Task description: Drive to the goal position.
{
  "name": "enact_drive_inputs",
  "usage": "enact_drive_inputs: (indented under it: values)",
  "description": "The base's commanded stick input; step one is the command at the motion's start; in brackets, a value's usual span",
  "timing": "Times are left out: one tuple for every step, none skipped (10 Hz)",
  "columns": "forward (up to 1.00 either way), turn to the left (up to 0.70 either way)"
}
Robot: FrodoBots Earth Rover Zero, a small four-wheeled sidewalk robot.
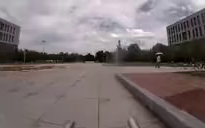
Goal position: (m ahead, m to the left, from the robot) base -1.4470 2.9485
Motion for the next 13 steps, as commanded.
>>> enact_drive_inputs:
  values:
    - [1.00,0.21]
    - [1.00,0.40]
    - [1.00,0.40]
    - [1.00,0.40]
    - [1.00,0.17]
    - [1.00,0.00]
    - [1.00,0.00]
    - [1.00,0.00]
    - [1.00,0.00]
    - [1.00,0.00]
    - [1.00,0.00]
    - [1.00,0.00]
    - [1.00,0.00]
